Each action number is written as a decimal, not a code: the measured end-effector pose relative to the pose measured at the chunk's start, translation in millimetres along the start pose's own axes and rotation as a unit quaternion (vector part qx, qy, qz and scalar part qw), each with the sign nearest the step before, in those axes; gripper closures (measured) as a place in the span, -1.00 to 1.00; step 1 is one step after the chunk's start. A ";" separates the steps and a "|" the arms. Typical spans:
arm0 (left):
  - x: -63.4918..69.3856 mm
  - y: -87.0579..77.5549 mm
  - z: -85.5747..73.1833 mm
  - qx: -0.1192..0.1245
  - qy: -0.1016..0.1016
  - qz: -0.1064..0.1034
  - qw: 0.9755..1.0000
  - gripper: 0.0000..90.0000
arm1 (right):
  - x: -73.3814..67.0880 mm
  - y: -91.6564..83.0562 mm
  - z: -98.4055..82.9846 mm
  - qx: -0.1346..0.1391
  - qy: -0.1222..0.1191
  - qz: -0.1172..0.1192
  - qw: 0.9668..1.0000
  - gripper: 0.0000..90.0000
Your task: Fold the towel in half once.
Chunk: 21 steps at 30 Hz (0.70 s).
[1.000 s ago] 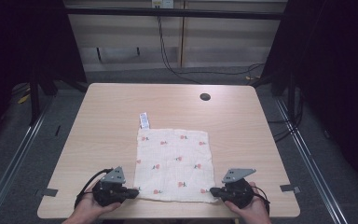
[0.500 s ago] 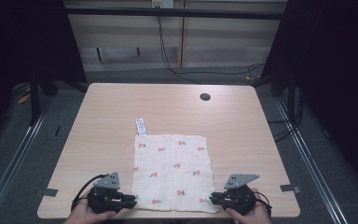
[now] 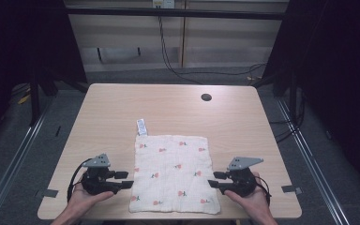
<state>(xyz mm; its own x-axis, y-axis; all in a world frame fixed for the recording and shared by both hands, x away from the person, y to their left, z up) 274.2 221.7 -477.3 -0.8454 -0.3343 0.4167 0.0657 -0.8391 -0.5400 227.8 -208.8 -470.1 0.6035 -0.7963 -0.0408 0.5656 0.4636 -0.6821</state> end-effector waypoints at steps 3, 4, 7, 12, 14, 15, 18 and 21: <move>-8.7 -1.1 8.1 0.006 -0.007 0.011 1.000 0.02 | 8.6 3.5 12.0 0.008 0.004 -0.006 1.000 0.29; -12.2 -0.7 10.9 0.006 -0.009 0.016 1.000 0.00 | 11.4 4.7 16.7 0.012 0.003 -0.009 1.000 0.29; -22.5 0.0 18.4 0.013 -0.021 0.026 0.999 0.02 | 19.8 8.5 30.4 0.020 0.007 -0.012 1.000 0.25; -33.6 2.8 28.8 0.016 -0.017 0.034 0.999 -0.03 | 32.3 17.4 47.1 0.024 0.004 -0.015 1.000 0.28; -38.6 3.0 33.6 0.021 -0.022 0.041 0.999 0.00 | 37.5 22.7 50.5 0.027 0.008 -0.016 0.999 0.31; -42.2 2.7 36.8 0.026 -0.026 0.041 0.998 0.01 | 40.3 26.1 51.7 0.026 0.008 -0.016 1.000 0.32; -52.0 3.8 41.9 0.031 -0.036 0.036 0.998 0.25 | 50.4 38.3 52.9 0.022 0.019 -0.015 0.999 0.34; -64.1 9.6 49.7 0.025 -0.032 0.058 0.997 0.25 | 61.5 51.1 54.5 0.012 0.024 -0.021 0.999 0.34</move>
<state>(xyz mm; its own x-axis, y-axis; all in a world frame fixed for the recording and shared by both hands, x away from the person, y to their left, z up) 355.4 213.7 -472.8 -0.7949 -0.4558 0.4005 0.1884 -0.8129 -0.5512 324.4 -213.0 -467.7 0.5520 -0.8325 -0.0482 0.6037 0.4388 -0.6656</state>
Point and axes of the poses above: each handheld gripper's, and its own axes: y roughly forward along the jaws, z roughly out of its top, x roughly to its right, the point moved 1 cm from there along y, roughly forward along the jaws, and after that the axes turned 11 degrees about -z, right-handed, at the moved point
